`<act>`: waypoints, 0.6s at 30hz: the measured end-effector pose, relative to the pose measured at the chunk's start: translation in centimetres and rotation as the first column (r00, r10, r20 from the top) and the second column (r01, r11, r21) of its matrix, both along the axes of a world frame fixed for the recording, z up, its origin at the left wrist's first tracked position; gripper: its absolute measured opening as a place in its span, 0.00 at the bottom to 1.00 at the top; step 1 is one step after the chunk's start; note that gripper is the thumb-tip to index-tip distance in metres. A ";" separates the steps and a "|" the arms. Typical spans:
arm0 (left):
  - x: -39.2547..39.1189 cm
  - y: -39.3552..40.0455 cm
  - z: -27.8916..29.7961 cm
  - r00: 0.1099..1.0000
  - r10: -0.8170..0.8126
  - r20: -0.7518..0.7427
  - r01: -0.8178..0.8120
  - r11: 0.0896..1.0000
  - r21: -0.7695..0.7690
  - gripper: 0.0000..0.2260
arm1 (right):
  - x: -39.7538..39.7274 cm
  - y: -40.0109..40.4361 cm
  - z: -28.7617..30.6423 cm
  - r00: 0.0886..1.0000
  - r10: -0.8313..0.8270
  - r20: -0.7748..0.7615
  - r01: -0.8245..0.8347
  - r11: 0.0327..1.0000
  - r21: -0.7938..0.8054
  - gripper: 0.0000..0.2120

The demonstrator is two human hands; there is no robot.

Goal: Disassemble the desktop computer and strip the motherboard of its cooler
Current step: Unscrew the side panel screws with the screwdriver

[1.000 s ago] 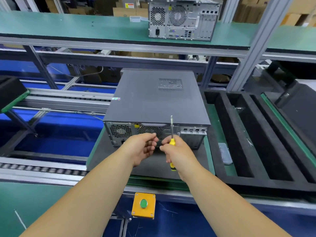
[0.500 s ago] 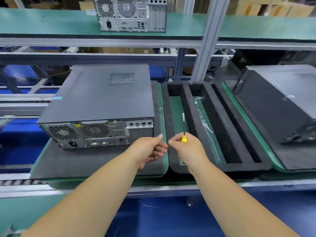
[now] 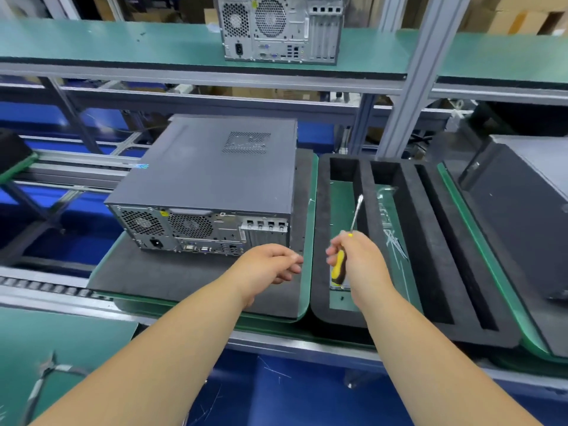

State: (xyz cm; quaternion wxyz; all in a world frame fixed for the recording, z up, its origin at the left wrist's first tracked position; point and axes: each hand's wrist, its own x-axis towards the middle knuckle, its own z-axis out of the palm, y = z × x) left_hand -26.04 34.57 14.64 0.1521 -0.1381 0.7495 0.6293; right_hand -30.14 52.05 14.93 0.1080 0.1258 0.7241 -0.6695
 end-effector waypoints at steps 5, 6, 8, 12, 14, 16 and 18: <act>0.4 -1.8 0.8 0.980 -0.090 -0.178 0.125 0.972 0.200 0.10 | 1.6 -5.1 3.4 0.914 0.251 -0.319 -0.225 0.968 0.114 0.12; 0.6 -2.6 1.1 0.974 -0.062 -0.219 0.116 0.964 0.240 0.10 | 1.7 -6.2 3.8 0.898 0.295 -0.327 -0.262 0.954 0.143 0.11; 1.3 -4.7 1.7 0.955 -0.030 -0.294 0.103 0.966 0.237 0.09 | 2.0 -8.5 4.2 0.866 0.386 -0.316 -0.341 0.921 0.191 0.10; 3.8 -10.6 2.3 0.945 0.016 -0.327 0.017 0.995 0.097 0.09 | 2.6 -13.7 3.8 0.762 0.574 -0.300 -0.482 0.812 0.329 0.07; 5.5 -14.1 1.7 0.948 0.103 -0.301 -0.088 0.994 0.064 0.08 | 3.0 -16.6 3.1 0.717 0.636 -0.287 -0.508 0.758 0.410 0.09; 7.5 -17.5 0.5 0.928 0.250 -0.278 -0.249 0.968 0.040 0.09 | 3.5 -19.3 2.2 0.717 0.646 -0.260 -0.531 0.749 0.396 0.13; 9.9 -20.8 -0.9 0.870 0.401 -0.286 -0.412 0.911 0.022 0.09 | 4.0 -21.6 1.3 0.728 0.639 -0.247 -0.544 0.758 0.359 0.14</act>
